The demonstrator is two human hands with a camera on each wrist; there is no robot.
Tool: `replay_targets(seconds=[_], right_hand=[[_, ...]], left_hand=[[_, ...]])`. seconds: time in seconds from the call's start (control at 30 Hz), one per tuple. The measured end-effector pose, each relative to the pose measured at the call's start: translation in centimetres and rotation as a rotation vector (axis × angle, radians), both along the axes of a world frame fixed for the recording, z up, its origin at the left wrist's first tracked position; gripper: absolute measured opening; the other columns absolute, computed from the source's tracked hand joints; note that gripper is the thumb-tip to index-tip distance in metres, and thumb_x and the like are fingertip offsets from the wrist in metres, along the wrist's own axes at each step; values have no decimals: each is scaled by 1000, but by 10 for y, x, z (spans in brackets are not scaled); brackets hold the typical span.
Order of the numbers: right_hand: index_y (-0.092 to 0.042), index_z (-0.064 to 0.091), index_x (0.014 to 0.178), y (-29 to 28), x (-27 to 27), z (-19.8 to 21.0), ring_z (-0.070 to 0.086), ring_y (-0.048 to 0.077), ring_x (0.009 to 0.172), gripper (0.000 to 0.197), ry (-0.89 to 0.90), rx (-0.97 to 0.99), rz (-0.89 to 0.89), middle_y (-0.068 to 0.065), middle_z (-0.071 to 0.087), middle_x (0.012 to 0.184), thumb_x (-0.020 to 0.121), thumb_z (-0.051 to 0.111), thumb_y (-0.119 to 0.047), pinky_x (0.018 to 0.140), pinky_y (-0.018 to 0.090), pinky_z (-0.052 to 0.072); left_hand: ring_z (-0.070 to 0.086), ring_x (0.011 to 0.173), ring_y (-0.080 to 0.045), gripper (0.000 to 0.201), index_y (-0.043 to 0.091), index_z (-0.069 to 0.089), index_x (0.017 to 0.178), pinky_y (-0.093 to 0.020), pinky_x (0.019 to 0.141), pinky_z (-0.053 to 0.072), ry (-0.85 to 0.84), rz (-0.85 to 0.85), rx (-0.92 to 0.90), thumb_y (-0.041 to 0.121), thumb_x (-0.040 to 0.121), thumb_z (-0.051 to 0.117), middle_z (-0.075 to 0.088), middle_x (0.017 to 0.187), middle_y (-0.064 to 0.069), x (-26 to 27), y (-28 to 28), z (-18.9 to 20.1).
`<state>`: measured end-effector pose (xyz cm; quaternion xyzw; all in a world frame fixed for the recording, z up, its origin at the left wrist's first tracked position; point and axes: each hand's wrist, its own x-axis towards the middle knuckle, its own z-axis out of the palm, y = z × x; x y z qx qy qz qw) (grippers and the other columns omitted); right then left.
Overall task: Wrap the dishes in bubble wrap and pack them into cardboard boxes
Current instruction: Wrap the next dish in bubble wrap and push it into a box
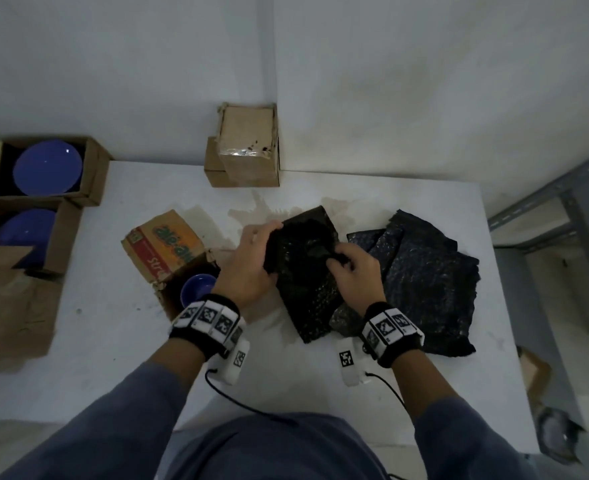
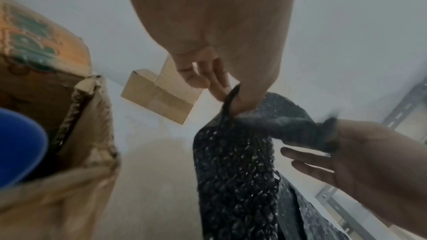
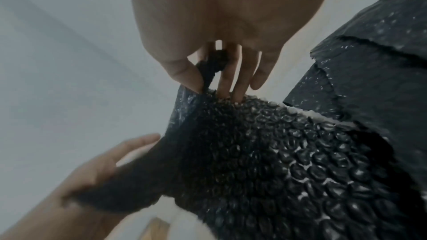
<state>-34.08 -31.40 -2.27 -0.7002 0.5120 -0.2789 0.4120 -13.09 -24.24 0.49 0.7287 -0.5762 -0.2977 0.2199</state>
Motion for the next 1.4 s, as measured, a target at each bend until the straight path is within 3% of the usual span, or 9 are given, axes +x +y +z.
replay_targets(seconds=[0.17, 0.27, 0.4, 0.63, 0.73, 0.83, 0.97, 1.2, 1.4], right_hand=[[-18, 60, 77, -13, 3, 28, 56, 15, 69, 12, -356, 270, -170, -4, 62, 70, 80, 67, -10, 68, 31, 47], [-12, 57, 99, -11, 19, 46, 62, 24, 82, 24, -693, 600, -168, 4, 67, 88, 83, 74, -18, 76, 38, 52], [-5, 60, 103, -6, 41, 55, 67, 28, 86, 19, -715, 671, -131, 18, 69, 95, 86, 69, -1, 80, 39, 55], [-8, 68, 102, -14, 39, 92, 64, 25, 97, 29, -585, 442, 201, 11, 69, 100, 87, 49, 9, 91, 40, 50], [-4, 66, 99, -15, 44, 114, 61, 24, 93, 28, -573, 390, 286, 11, 67, 94, 80, 49, 6, 87, 38, 48], [4, 63, 98, -22, 45, 126, 57, 27, 93, 25, -603, 285, 268, 15, 64, 94, 79, 47, 2, 85, 39, 46], [4, 57, 87, -31, 35, 131, 53, 21, 82, 14, -586, 132, 114, 10, 59, 82, 84, 44, 8, 74, 33, 44], [-14, 57, 92, -56, -7, 102, 55, 13, 83, 12, -204, -143, -301, -4, 61, 84, 90, 50, -5, 76, 28, 45], [-6, 59, 99, -52, -11, 68, 55, 21, 87, 7, -49, -133, -333, 4, 61, 91, 94, 55, -10, 71, 24, 35]], left_hand=[[58, 74, -8, 51, 35, 51, 122, -34, 69, 53, 84, 96, -166, 18, 79, 72, 59, 81, 8, 7, -9, 23], [54, 65, -8, 39, 32, 56, 110, -25, 60, 46, 159, 184, -280, 14, 80, 73, 55, 71, 6, -7, 1, 26], [58, 71, -10, 40, 28, 56, 115, -25, 66, 48, 282, -101, -303, 17, 81, 74, 58, 75, 8, -17, 14, 29], [55, 103, -14, 55, 19, 39, 124, -31, 84, 46, 387, 80, -496, 24, 72, 58, 52, 110, 0, 19, 6, 56], [42, 132, -8, 79, 27, 30, 143, -19, 106, 33, 399, -193, -300, 28, 72, 64, 47, 137, -2, 29, -14, 78], [56, 118, -12, 62, 27, 51, 131, -28, 100, 42, 451, -308, -79, 25, 73, 72, 63, 120, 1, 34, -36, 89], [63, 88, -23, 21, 20, 72, 71, -46, 86, 48, 467, -305, -13, 40, 68, 76, 65, 90, -5, 48, -47, 94], [71, 95, -25, 53, 8, 71, 111, -35, 83, 57, 498, -199, 38, 38, 68, 82, 75, 102, -8, 92, -22, 98], [72, 76, -14, 22, 22, 75, 85, -22, 67, 52, 232, -131, 131, 40, 72, 80, 76, 81, 2, 138, 7, 108]])
